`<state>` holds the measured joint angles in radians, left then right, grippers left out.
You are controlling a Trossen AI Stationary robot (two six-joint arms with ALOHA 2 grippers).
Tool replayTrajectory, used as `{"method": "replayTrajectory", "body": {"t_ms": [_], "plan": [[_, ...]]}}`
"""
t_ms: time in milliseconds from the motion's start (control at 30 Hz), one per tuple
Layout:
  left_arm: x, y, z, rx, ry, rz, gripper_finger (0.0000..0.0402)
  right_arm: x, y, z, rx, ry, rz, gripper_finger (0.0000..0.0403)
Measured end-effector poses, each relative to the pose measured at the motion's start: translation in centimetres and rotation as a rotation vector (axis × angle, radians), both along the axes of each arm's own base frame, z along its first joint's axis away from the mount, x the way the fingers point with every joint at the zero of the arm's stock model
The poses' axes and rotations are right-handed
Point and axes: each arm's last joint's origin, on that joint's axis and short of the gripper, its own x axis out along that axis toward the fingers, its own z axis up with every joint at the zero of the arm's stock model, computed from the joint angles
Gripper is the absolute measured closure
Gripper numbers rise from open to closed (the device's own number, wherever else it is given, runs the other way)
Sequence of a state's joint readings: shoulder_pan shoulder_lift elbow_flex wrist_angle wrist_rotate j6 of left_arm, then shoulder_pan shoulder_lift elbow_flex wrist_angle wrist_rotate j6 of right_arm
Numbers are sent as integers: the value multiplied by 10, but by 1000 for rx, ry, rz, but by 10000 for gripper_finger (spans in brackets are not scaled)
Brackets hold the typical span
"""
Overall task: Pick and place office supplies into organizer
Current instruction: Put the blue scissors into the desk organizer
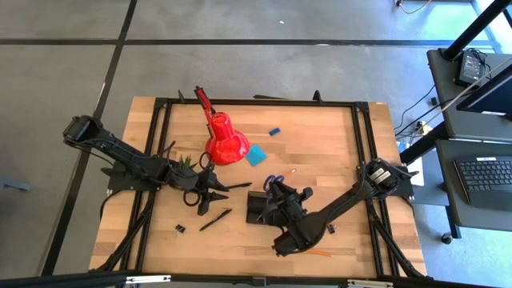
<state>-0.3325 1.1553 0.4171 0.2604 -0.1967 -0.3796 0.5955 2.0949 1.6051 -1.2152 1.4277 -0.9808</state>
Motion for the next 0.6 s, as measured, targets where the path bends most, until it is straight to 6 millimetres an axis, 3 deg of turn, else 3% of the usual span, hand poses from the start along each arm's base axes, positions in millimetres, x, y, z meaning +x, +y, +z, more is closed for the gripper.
{"method": "replayTrajectory", "body": {"t_ms": [600], "plan": [[0, 0, -1, 3, 10, 0, 288, 0, 0, -6, 22, -18, -3, 288]]}}
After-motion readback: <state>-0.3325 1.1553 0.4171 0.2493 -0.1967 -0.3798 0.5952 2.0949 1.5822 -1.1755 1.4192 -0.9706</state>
